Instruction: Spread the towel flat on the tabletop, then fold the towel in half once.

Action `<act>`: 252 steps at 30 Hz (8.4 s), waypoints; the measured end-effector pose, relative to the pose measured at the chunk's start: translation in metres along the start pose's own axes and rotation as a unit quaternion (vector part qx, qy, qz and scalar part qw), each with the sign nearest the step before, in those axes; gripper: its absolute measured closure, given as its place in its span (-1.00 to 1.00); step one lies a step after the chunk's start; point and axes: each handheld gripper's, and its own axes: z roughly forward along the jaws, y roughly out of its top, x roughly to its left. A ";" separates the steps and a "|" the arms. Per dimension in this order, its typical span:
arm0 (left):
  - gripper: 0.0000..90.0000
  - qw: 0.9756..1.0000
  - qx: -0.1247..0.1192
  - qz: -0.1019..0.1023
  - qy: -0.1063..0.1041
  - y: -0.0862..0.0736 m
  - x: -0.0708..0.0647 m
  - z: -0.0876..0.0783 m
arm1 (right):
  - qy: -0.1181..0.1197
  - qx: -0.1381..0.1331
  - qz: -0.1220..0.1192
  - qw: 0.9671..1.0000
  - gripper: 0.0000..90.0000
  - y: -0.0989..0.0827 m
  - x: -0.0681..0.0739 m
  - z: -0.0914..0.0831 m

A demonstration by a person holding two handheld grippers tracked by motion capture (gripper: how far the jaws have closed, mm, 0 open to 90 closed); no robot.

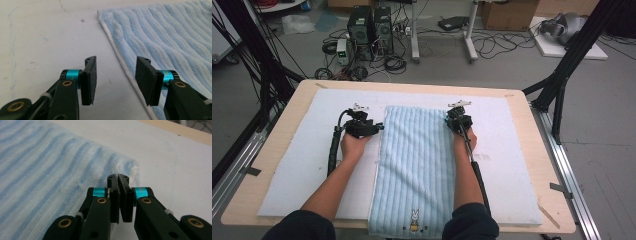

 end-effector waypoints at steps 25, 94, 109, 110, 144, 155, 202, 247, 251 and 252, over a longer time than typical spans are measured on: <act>0.91 0.999 0.020 0.013 -0.029 -0.009 -0.031 0.015 | 0.075 0.024 0.016 0.997 0.95 -0.035 -0.001 -0.050; 0.41 0.987 0.001 0.064 -0.146 -0.076 -0.055 -0.076 | 0.180 -0.029 -0.048 0.982 0.54 -0.113 0.040 -0.155; 0.88 0.975 0.043 0.128 -0.174 -0.093 -0.079 -0.088 | 0.183 0.001 -0.086 0.979 0.72 -0.121 0.049 -0.152; 0.90 0.975 0.043 0.130 -0.174 -0.094 -0.078 -0.089 | 0.181 0.001 -0.089 0.980 0.72 -0.121 0.050 -0.153; -0.57 0.986 -0.115 0.026 -0.121 -0.082 -0.017 -0.110 | 0.082 -0.100 -0.008 0.992 -0.75 -0.111 0.000 -0.177; -0.55 0.985 -0.115 0.029 -0.123 -0.080 -0.019 -0.112 | 0.086 -0.107 0.007 0.991 -0.75 -0.112 -0.006 -0.181; 0.42 0.997 0.019 0.066 -0.041 -0.006 -0.025 0.018 | 0.109 -0.068 0.030 0.991 -0.75 -0.107 -0.008 -0.159; 0.94 0.991 -0.047 -0.014 -0.128 0.015 -0.016 -0.022 | 0.140 -0.038 0.038 0.989 0.93 -0.028 -0.013 -0.086; 0.94 0.989 -0.060 -0.002 -0.138 0.006 -0.023 -0.038 | 0.162 -0.047 0.032 0.985 0.93 -0.035 -0.010 -0.100; 0.94 0.988 -0.066 0.000 -0.140 0.002 -0.025 -0.041 | 0.165 -0.045 0.028 0.985 0.93 -0.037 -0.009 -0.103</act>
